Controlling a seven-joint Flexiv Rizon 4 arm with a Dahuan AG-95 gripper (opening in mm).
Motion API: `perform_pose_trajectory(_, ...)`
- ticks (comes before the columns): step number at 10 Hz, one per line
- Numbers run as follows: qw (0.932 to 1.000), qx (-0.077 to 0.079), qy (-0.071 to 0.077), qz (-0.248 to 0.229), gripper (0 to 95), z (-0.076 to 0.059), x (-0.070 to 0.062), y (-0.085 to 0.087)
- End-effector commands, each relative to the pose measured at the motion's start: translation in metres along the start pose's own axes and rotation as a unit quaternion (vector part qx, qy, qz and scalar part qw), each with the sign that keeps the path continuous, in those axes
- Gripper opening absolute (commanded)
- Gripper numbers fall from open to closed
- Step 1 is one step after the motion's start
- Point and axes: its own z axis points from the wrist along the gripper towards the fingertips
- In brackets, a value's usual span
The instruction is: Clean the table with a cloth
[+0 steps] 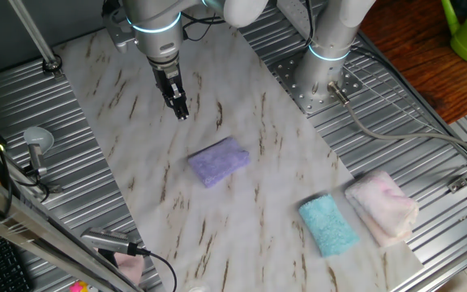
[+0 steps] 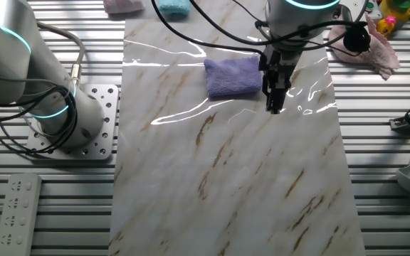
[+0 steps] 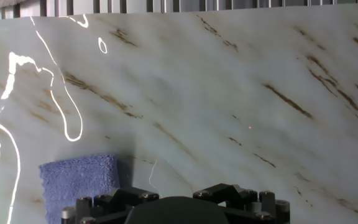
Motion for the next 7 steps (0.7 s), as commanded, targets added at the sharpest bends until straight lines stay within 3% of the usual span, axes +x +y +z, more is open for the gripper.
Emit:
perform_pose_trajectory(1,1.0,0.0,0.0,0.0,95.0,0.0,0.0001,0.0)
perform_pose_trajectory(2,0.9958,-0.042,-0.02,-0.078,0.0,-0.0001,0.0001,0.0)
perform_pose_trajectory(7,0.9959,-0.041,-0.019,-0.079,0.0,-0.0008,0.0003,0.0002)
